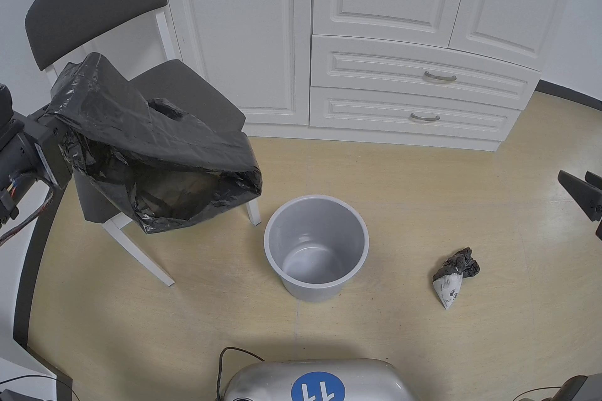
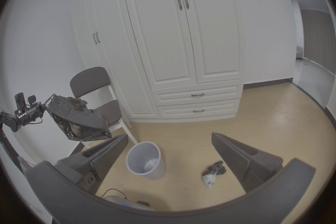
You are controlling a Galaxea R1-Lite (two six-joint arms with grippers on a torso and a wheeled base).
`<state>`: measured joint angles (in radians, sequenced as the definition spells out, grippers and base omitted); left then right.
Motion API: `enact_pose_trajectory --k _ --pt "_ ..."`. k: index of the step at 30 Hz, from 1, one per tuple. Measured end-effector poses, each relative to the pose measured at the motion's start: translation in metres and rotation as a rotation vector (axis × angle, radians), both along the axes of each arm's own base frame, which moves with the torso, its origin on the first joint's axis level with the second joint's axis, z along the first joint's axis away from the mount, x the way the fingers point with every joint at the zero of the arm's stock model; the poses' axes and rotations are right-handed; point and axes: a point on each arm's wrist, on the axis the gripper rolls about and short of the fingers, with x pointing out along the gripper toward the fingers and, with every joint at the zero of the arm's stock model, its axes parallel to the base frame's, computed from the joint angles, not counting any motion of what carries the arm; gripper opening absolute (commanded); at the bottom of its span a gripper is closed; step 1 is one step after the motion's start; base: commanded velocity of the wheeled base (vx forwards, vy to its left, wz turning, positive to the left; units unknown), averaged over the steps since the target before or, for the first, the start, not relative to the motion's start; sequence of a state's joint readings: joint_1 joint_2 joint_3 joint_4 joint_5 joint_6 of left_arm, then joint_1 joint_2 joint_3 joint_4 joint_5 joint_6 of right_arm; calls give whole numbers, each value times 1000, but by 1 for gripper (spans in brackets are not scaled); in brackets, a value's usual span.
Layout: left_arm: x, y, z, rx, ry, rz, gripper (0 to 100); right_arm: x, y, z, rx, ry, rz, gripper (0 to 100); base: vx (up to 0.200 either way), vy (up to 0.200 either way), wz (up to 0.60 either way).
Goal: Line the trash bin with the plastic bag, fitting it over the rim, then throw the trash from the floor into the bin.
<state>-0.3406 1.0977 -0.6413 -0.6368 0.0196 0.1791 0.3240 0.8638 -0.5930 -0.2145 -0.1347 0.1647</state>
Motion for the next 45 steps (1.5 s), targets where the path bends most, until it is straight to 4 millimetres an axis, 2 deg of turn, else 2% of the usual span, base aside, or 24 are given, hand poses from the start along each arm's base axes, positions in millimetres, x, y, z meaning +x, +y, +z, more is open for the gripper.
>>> enact_pose_trajectory --k 5,10,18,21,26,32,38,45 --pt "-6 -11 5 -95 6 -102 0 9 15 -9 35 78 105 100 0 0 0" --pt "-12 -27 12 -253 24 -221 0 26 39 -29 27 184 195 100 0 0 0" --pt "2 -43 23 -393 -10 -168 0 54 73 -50 33 178 260 100 0 0 0" --pt "9 -49 27 -430 -36 -149 0 58 87 -61 20 191 269 100 0 0 0" --pt "20 -61 28 -469 -59 -130 0 59 104 -78 -15 212 284 100 0 0 0" --pt "28 -72 26 -484 -54 -112 0 49 121 -93 -48 263 365 100 0 0 0" --pt "29 -78 26 -492 -51 -116 0 44 138 -107 -23 334 414 100 0 0 0" --pt "22 -83 27 -500 -48 -141 0 55 163 -118 68 303 421 100 0 0 0"
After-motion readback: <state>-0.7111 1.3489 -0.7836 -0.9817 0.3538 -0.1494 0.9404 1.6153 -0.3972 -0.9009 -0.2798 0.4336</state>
